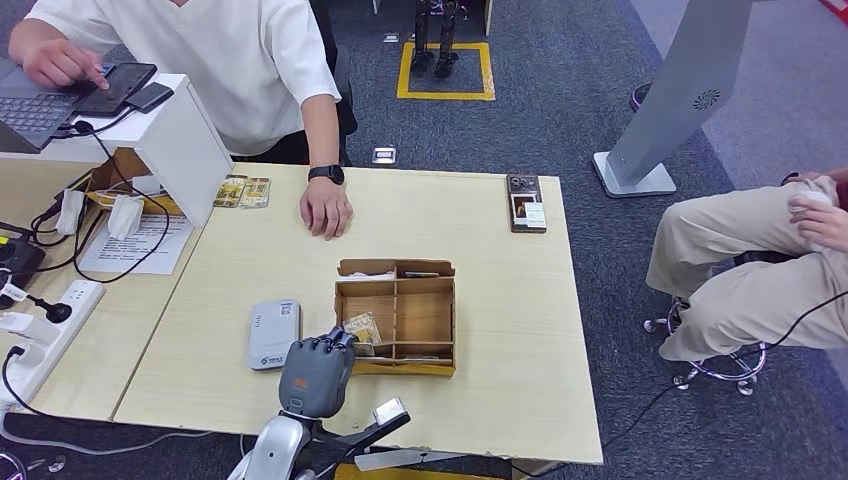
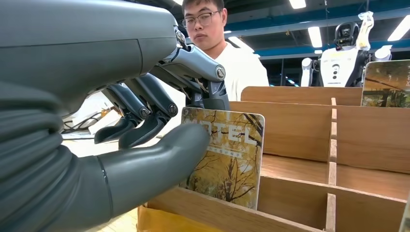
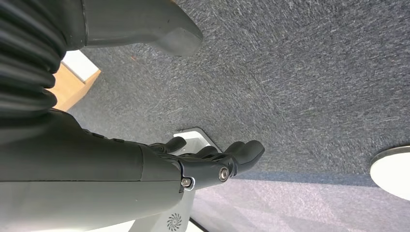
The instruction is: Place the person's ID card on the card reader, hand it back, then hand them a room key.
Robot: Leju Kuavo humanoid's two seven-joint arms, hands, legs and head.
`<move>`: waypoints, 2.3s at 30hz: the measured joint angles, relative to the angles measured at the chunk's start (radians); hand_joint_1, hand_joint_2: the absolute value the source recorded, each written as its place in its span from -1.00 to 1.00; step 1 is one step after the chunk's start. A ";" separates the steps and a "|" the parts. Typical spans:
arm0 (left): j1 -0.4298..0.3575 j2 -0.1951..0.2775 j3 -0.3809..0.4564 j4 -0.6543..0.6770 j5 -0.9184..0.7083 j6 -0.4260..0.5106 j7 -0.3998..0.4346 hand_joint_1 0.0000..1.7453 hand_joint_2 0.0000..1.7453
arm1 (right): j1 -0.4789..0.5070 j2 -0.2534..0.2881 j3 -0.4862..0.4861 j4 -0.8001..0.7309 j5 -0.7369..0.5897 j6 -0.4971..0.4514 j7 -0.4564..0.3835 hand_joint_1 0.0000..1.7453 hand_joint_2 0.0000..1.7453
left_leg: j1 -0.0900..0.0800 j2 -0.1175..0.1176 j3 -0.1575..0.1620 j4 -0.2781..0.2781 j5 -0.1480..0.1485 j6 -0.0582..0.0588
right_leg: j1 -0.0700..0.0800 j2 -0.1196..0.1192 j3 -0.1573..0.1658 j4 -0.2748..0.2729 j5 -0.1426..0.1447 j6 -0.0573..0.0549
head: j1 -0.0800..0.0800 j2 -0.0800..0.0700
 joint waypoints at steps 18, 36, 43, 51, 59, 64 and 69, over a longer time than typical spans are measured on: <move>0.067 -0.048 0.064 -0.180 0.206 0.001 -0.380 1.00 1.00 | 0.000 -0.005 0.000 0.002 0.007 0.000 0.001 -1.00 1.00 | 0.000 0.000 0.000 0.000 0.000 0.000 | 0.000 0.000 0.000 0.000 0.000 0.000 | 0.000 0.000; 0.089 -0.146 0.204 -0.268 1.072 -0.012 -0.665 1.00 1.00 | 0.000 0.011 0.000 -0.019 -0.005 0.000 0.012 -1.00 1.00 | 0.000 0.001 0.001 0.000 0.000 -0.001 | 0.000 0.001 0.000 0.000 0.000 0.000 | -0.001 0.000; -0.053 -0.142 0.201 -0.228 1.255 -0.030 -0.583 1.00 1.00 | -0.005 0.014 0.000 -0.021 0.028 0.000 0.004 -1.00 1.00 | 0.000 -0.001 0.000 0.000 0.002 0.000 | 0.000 -0.001 0.001 0.000 0.002 0.001 | -0.001 0.000; -0.181 -0.136 0.221 -0.134 1.401 -0.078 -0.515 1.00 1.00 | -0.010 0.014 0.000 -0.018 0.059 0.000 0.000 -1.00 1.00 | 0.000 0.000 0.000 0.000 0.002 -0.001 | 0.000 0.000 0.000 0.000 0.002 0.001 | -0.001 0.000; -0.305 -0.125 0.305 0.016 1.629 -0.167 -0.447 1.00 1.00 | -0.012 0.011 0.000 -0.010 0.079 0.000 0.008 -1.00 1.00 | 0.000 0.000 0.000 0.000 0.003 -0.001 | 0.000 0.000 0.000 0.000 0.002 0.001 | -0.001 0.000; -0.381 -0.112 0.352 0.132 1.654 -0.120 -0.471 1.00 1.00 | -0.014 0.009 0.001 -0.002 0.092 0.000 0.016 -1.00 1.00 | 0.000 0.000 0.000 0.000 0.003 -0.001 | 0.000 0.000 0.000 0.001 0.002 0.001 | -0.001 0.000; -0.425 -0.104 0.376 0.219 1.662 -0.089 -0.483 1.00 1.00 | -0.016 0.009 0.001 0.004 0.102 0.000 0.020 -1.00 1.00 | 0.000 -0.001 0.000 0.000 0.003 -0.001 | 0.000 0.000 0.000 0.001 0.002 0.001 | -0.001 0.000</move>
